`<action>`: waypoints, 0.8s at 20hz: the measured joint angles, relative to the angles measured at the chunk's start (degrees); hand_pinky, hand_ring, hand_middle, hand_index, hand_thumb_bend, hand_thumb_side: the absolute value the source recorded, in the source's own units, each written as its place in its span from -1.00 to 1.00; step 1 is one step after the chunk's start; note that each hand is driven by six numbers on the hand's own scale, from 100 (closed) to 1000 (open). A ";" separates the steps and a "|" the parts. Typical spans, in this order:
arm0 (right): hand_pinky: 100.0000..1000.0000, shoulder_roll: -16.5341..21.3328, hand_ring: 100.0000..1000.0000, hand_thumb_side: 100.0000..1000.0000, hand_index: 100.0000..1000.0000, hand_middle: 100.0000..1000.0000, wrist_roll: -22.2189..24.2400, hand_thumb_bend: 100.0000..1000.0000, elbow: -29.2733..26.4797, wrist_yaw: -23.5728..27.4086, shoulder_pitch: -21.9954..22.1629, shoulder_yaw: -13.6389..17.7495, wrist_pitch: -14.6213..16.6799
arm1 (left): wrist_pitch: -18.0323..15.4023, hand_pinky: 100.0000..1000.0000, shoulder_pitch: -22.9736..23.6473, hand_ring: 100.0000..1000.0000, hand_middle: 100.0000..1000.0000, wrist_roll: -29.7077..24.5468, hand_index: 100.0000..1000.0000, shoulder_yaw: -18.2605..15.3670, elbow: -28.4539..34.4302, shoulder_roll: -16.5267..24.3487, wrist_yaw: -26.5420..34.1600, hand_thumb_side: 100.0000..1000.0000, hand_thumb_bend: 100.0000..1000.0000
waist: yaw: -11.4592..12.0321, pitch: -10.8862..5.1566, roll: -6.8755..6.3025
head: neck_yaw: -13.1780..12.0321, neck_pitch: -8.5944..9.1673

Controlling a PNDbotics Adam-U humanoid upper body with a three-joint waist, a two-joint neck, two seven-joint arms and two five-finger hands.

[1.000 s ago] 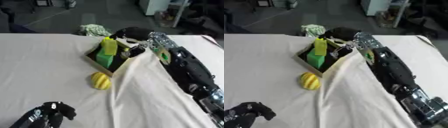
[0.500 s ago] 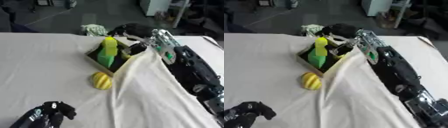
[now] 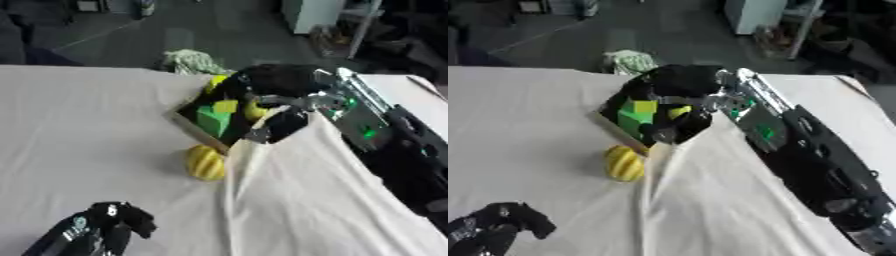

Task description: Pick up objects on the table and place them in the box.

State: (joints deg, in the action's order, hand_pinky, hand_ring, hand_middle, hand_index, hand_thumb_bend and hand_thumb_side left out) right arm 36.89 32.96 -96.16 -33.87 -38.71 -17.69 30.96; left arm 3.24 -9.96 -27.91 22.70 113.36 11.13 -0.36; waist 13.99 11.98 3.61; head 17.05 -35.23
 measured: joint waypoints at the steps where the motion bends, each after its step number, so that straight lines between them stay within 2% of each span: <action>1: 0.54 -0.35 0.54 -0.77 0.89 0.55 0.54 -1.00 0.01 -0.01 0.00 -0.32 -0.02 | 0.00 0.38 0.00 0.32 -0.03 0.00 0.40 0.00 0.00 0.00 0.00 0.35 -1.00 | 0.00 0.00 -0.02 | 0.01 0.00; 5: 0.52 -2.40 0.53 -0.76 0.88 0.54 1.65 -1.00 2.14 -1.01 -0.25 -1.47 0.15 | -0.02 0.38 0.00 0.32 -0.03 0.01 0.40 0.00 0.00 0.00 0.00 0.35 -1.00 | 0.02 0.00 -0.33 | 0.17 0.00; 9: 0.51 -4.76 0.52 -0.68 0.88 0.54 1.81 -1.00 7.30 -3.53 -1.21 -2.13 0.44 | -0.03 0.37 0.00 0.32 -0.03 0.01 0.40 0.00 0.00 0.00 0.00 0.36 -1.00 | 0.02 0.00 -0.48 | 0.39 0.01; 16: 0.51 -8.11 0.52 -0.65 0.89 0.55 0.79 -1.00 14.87 -8.05 -3.00 -2.51 1.78 | -0.06 0.37 0.02 0.32 -0.03 -0.02 0.40 0.02 0.00 0.00 -0.03 0.36 -1.00 | 0.03 0.00 -0.72 | 0.75 0.00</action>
State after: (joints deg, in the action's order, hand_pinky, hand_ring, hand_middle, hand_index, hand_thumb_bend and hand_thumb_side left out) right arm 28.78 33.75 -81.29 -41.92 -41.71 -20.20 32.74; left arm 3.18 -9.94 -27.93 22.72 113.36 11.13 -0.40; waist 14.02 11.98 2.89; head 17.79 -35.23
